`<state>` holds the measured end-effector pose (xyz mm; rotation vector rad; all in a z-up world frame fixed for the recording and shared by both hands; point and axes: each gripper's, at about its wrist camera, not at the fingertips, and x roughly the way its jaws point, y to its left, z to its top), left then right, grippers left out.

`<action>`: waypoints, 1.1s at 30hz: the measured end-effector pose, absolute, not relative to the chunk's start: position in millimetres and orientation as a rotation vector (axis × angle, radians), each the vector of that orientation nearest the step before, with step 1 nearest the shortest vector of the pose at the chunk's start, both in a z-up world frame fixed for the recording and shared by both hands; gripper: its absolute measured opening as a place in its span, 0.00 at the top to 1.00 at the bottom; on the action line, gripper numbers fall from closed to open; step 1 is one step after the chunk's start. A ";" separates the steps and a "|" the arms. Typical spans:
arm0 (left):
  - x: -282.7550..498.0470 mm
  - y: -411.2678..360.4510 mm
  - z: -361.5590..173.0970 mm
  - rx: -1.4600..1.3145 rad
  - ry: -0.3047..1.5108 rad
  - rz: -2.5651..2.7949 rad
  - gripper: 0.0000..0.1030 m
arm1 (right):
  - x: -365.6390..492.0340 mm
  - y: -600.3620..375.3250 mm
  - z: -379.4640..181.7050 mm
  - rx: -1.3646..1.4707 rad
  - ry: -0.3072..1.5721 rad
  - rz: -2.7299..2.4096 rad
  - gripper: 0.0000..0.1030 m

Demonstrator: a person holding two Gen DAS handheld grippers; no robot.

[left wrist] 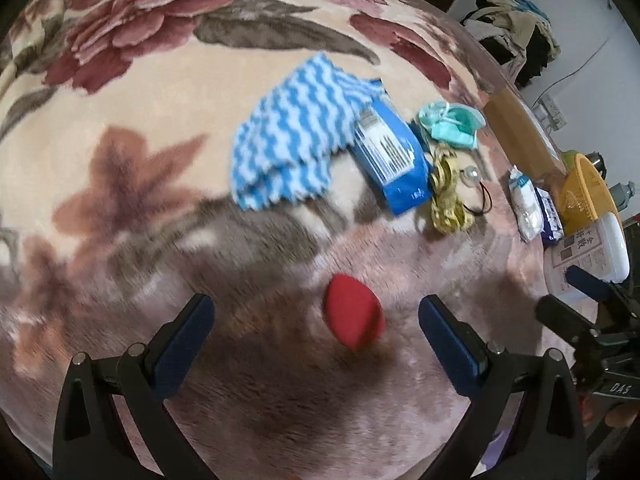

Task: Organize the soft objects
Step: 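Grasp the red makeup sponge with the left tool while the right tool grasps the white packet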

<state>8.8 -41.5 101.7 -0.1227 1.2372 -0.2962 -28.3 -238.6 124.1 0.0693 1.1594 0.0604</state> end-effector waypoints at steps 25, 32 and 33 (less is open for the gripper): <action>7.1 -55.8 64.3 -0.178 1.310 -0.331 0.64 | 47.3 -312.2 92.0 0.079 1.125 -0.167 0.00; 8.8 -55.2 58.3 -0.201 1.315 -0.339 0.62 | 60.0 -325.5 68.1 0.128 1.201 -0.133 0.11; 8.9 -54.1 57.7 -0.206 1.317 -0.340 0.62 | 58.6 -325.6 67.7 0.133 1.202 -0.128 0.30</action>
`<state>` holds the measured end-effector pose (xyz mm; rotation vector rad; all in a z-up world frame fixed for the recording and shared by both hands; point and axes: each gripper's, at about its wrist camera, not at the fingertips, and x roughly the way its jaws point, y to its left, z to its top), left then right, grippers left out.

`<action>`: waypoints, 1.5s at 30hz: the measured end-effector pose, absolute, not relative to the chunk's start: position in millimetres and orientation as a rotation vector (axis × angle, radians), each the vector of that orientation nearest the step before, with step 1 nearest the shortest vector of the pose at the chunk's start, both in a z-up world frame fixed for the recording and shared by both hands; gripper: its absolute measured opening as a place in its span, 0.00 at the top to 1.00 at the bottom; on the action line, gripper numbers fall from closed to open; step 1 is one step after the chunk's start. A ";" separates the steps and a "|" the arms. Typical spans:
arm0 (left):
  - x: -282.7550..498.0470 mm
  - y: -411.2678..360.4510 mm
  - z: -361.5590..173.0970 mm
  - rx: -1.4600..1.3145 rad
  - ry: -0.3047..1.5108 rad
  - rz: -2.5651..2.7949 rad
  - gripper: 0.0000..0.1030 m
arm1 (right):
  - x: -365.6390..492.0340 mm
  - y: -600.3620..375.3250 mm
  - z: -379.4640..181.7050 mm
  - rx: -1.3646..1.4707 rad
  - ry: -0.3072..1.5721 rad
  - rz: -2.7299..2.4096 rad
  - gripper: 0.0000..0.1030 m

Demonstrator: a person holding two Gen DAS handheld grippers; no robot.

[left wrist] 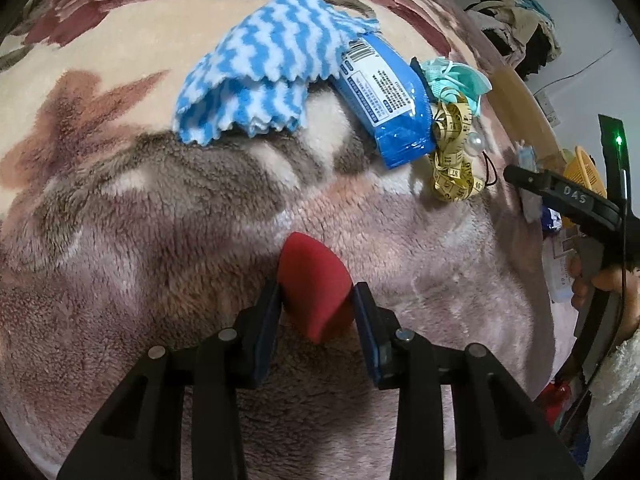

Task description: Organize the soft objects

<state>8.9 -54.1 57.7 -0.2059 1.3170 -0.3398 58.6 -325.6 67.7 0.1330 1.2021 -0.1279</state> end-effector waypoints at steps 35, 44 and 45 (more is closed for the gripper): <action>-5.9 -61.9 74.3 -0.213 1.318 -0.323 0.66 | -5.8 -259.6 82.6 0.023 1.175 0.084 0.53; -14.2 -68.1 99.1 -0.193 1.276 -0.357 0.66 | -32.1 -248.9 111.4 0.103 1.109 0.127 0.58; -14.8 -69.1 101.3 -0.192 1.272 -0.361 0.66 | -33.3 -247.8 113.7 0.104 1.104 0.134 0.58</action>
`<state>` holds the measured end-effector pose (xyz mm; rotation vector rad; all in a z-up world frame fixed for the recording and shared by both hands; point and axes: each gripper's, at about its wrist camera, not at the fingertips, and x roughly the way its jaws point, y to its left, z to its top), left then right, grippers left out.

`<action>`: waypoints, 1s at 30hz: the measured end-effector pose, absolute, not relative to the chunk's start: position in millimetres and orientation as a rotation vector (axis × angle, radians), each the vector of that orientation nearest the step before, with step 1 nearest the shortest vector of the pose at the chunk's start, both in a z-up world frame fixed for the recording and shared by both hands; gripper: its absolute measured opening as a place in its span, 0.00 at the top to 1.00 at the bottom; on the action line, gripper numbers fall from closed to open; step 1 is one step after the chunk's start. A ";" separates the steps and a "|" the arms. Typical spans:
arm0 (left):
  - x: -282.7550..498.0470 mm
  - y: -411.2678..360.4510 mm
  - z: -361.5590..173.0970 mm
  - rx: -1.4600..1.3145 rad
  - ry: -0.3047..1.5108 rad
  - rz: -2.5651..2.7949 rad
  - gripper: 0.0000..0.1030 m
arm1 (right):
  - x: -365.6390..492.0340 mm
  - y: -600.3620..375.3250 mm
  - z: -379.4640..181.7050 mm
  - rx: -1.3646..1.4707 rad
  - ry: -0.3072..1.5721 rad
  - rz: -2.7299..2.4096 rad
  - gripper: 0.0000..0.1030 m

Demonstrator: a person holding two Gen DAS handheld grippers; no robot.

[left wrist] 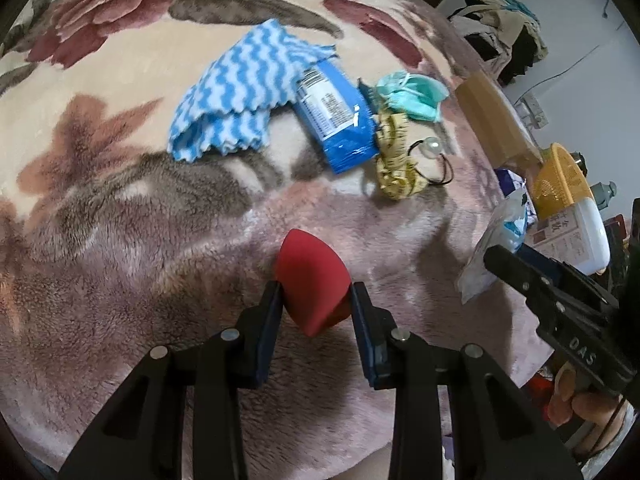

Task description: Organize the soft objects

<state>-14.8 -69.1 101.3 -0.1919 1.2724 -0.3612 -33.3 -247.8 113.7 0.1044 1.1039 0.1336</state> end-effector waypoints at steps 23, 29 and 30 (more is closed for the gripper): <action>-34.1 -106.5 134.1 -0.139 1.232 -0.426 0.66 | -71.7 -276.0 147.2 0.177 1.054 0.108 0.58; -35.6 -117.3 139.8 -0.125 1.225 -0.440 0.66 | -76.6 -288.0 153.1 0.193 1.042 0.092 0.58; -36.0 -119.9 141.2 -0.123 1.223 -0.444 0.66 | -77.3 -291.2 154.2 0.196 1.039 0.088 0.58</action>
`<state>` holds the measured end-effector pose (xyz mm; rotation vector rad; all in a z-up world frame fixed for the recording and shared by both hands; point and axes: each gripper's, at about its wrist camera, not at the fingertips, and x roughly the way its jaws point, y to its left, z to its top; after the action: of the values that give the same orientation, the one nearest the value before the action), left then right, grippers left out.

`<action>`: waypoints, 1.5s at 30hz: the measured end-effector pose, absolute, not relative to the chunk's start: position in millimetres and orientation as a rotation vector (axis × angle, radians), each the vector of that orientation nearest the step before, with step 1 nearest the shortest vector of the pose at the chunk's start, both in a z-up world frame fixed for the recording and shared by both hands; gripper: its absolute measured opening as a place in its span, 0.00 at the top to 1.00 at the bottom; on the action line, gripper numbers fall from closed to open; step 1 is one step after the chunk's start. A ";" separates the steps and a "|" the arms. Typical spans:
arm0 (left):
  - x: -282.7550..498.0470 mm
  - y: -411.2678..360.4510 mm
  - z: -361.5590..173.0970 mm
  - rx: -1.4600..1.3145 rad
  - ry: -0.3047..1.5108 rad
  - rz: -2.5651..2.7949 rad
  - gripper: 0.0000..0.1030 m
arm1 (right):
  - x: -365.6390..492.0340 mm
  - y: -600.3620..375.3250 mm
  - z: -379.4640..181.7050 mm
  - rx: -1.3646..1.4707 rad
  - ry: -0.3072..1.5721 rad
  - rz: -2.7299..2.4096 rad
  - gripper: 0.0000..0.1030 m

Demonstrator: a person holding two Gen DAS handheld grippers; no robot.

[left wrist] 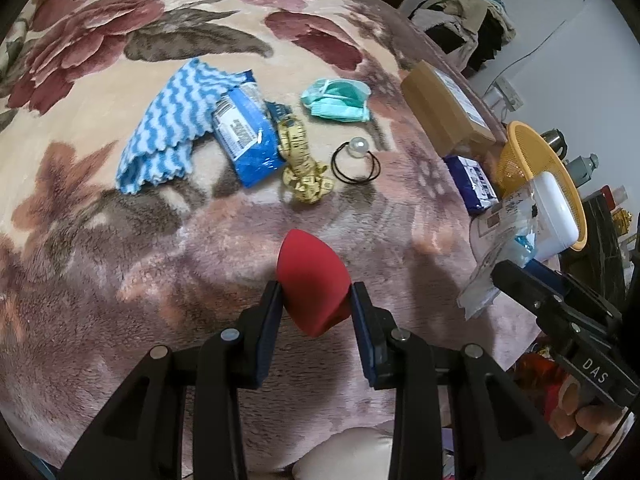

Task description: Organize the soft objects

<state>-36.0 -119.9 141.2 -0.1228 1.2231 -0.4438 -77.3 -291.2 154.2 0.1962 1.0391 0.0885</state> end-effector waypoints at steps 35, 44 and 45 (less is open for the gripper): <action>-41.4 -199.6 195.7 -0.047 1.156 -0.552 0.66 | -95.0 -359.5 203.7 0.247 0.939 0.044 0.58; -40.6 -220.3 208.0 -0.047 1.143 -0.578 0.66 | -96.4 -375.3 214.9 0.248 0.911 0.037 0.58; -40.4 -223.4 209.4 -0.046 1.142 -0.582 0.66 | -97.0 -377.3 216.4 0.249 0.908 0.036 0.57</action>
<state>-40.4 -223.4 209.4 -0.0461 1.1421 -0.5815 -97.0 -377.3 216.5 0.2487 0.9078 0.0365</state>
